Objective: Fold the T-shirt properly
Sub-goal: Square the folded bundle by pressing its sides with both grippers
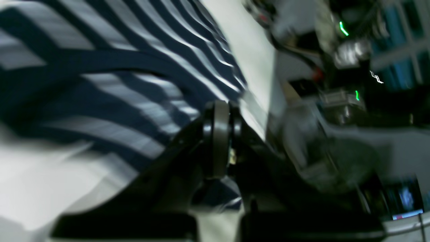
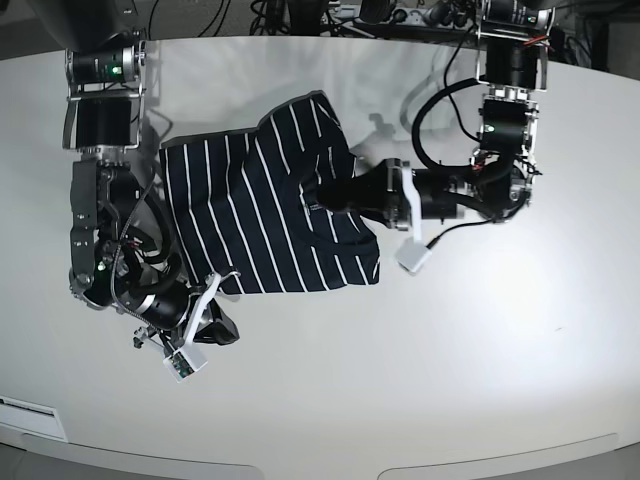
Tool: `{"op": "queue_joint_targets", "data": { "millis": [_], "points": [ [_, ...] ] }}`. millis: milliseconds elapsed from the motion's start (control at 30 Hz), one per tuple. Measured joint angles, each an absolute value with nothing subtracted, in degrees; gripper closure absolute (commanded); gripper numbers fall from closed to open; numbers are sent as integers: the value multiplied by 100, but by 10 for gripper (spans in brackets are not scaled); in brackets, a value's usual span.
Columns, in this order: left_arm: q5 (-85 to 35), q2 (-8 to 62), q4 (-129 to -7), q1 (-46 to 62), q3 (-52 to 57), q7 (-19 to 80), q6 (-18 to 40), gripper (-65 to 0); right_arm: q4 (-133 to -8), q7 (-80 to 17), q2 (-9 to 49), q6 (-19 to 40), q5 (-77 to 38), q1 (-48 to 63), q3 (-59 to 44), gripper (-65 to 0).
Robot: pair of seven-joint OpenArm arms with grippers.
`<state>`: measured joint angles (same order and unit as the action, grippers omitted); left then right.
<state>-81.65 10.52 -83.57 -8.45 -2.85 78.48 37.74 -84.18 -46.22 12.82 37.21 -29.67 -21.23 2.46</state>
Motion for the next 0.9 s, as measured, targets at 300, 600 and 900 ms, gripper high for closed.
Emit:
{"op": "queue_joint_targets", "data": {
  "millis": [300,600,900],
  "points": [
    [-6235,897,-8357,-840,-1409,7603,3826,0,-6687,-4491,1656,3953,-2910,-2670,596,0],
    [-4313,1378,-8440,-1256,-2314,5922,3612,0,-6624,-4584,2032,3968,-3336,-2375,1116,0],
    [-3339,2097,-8444,-1957,-2961,5343,3601,0,-7529,-4869,2060,3767,-3588,-1627,1107,0]
  ]
}}
